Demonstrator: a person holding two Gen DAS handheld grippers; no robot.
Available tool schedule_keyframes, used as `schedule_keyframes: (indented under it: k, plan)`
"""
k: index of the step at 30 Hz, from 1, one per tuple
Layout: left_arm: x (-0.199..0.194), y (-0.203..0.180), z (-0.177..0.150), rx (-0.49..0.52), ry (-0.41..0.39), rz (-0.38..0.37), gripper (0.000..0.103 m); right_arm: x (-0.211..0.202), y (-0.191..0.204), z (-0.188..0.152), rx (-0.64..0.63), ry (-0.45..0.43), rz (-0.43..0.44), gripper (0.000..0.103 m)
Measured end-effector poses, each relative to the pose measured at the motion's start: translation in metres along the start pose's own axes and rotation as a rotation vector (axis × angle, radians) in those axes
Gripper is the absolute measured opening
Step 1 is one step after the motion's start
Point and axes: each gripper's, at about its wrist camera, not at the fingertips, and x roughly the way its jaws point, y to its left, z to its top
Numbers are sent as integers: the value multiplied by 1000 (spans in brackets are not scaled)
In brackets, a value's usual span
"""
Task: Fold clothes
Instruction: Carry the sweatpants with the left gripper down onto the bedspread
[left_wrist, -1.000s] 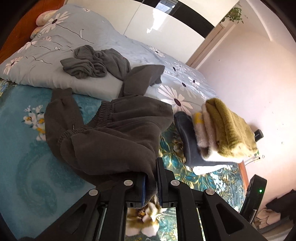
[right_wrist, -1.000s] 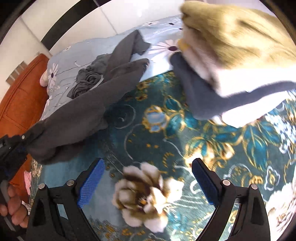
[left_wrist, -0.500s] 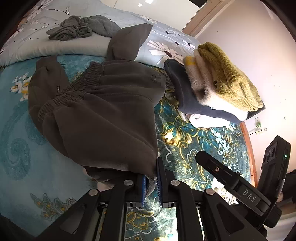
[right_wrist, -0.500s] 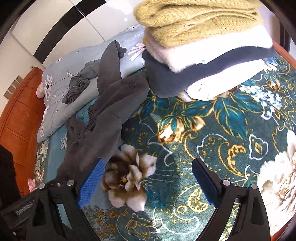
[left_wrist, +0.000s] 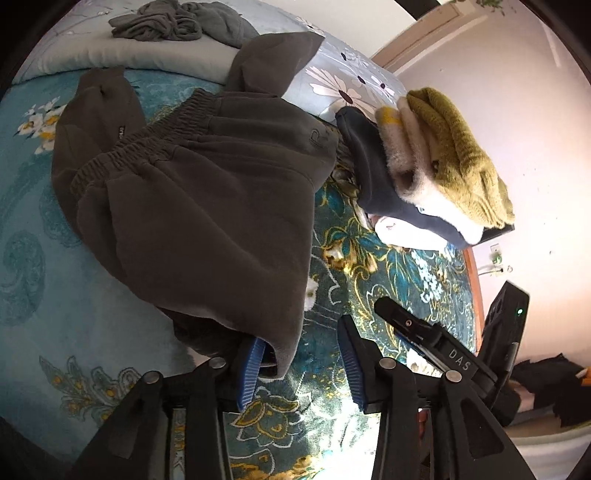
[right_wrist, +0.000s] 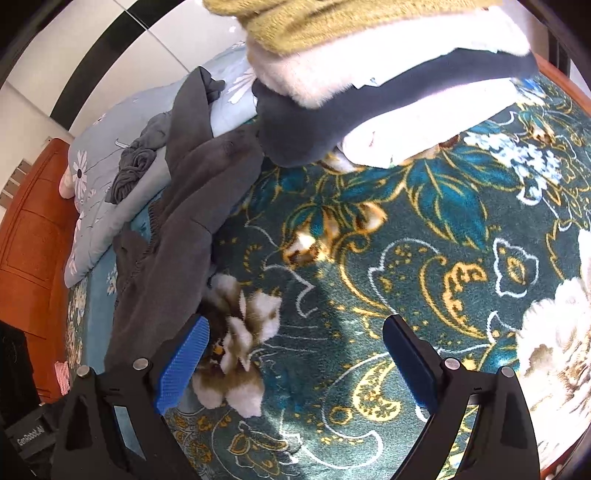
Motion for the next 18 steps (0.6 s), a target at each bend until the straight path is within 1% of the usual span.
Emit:
schedule_keyframes:
  k: [2, 5, 11, 13, 14, 17, 18]
  plan:
    - [-11, 12, 5, -56, -10, -48, 44, 4, -6, 0, 15, 13, -7, 96]
    - [-19, 15, 11, -79, 33, -103, 54, 9, -14, -2, 31, 25, -13, 96]
    - [-43, 22, 29, -69, -56, -33, 55, 27, -20, -4, 44, 74, -30, 96]
    - [-51, 24, 35, -65, -85, -10, 60, 31, -18, -4, 42, 86, -27, 96]
    - [-54, 30, 39, -84, -100, 10, 62, 32, -17, -4, 36, 86, -25, 96]
    - [-48, 82, 57, -297, -140, 129, 63, 34, -13, -3, 21, 88, -20, 96]
    - [-42, 98, 62, -348, -138, 147, 67, 35, -13, -2, 19, 93, -21, 96]
